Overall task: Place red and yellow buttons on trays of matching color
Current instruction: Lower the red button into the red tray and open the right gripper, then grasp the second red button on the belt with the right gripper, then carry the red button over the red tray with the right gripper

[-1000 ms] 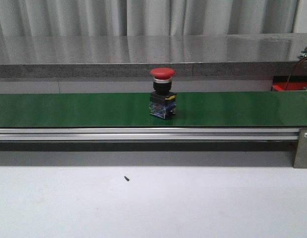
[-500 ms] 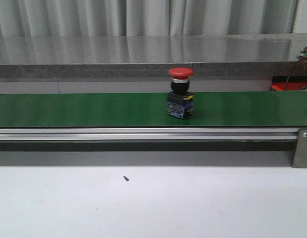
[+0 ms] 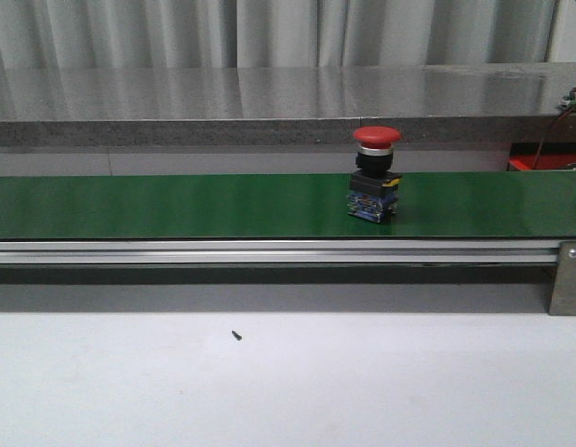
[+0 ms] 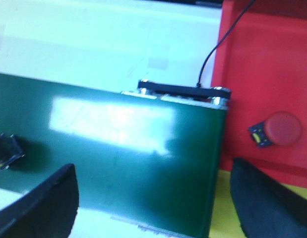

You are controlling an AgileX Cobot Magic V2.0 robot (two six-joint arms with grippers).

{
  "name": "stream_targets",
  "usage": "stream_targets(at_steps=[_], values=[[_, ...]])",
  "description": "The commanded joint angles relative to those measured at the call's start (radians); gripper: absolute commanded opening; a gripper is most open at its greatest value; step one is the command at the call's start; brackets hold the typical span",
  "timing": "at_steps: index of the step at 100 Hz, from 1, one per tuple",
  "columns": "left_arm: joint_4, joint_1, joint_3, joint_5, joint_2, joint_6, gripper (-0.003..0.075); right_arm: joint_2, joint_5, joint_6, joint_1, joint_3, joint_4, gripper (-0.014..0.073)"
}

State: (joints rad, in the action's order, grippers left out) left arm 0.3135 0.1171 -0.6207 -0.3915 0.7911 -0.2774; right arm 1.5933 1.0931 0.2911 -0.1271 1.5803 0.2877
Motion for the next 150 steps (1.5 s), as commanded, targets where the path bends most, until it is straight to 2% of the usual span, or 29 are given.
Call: stream_targets(at_steps=[1, 25, 55, 98, 115, 125, 139, 150], values=[[0.019, -0.007, -0.026, 0.067, -0.004, 0.000, -0.0020, -0.102, -0.040, 0.016, 0.039, -0.049, 0.023, 0.0615], [0.019, -0.007, -0.026, 0.067, -0.004, 0.000, -0.0020, -0.142, -0.021, 0.019, 0.188, -0.200, 0.019, 0.0615], [0.019, -0.007, -0.026, 0.067, -0.004, 0.000, -0.0020, -0.073, -0.115, 0.019, 0.346, -0.224, 0.006, 0.0615], [0.019, -0.007, -0.026, 0.067, -0.004, 0.000, -0.0020, 0.054, -0.300, 0.001, 0.363, -0.223, -0.102, 0.0615], [0.019, -0.007, -0.026, 0.067, -0.004, 0.000, -0.0020, 0.076, -0.321, 0.001, 0.361, -0.222, -0.112, 0.0607], [0.019, -0.007, -0.026, 0.067, -0.004, 0.000, -0.0020, 0.078, -0.321, 0.001, 0.358, -0.222, -0.121, 0.0523], [0.019, -0.007, -0.026, 0.067, -0.004, 0.000, -0.0020, 0.078, -0.322, -0.002, 0.358, -0.222, -0.145, 0.0300], [0.019, -0.007, -0.026, 0.067, -0.004, 0.000, -0.0020, 0.078, -0.284, -0.007, 0.358, -0.222, -0.153, 0.0197]])
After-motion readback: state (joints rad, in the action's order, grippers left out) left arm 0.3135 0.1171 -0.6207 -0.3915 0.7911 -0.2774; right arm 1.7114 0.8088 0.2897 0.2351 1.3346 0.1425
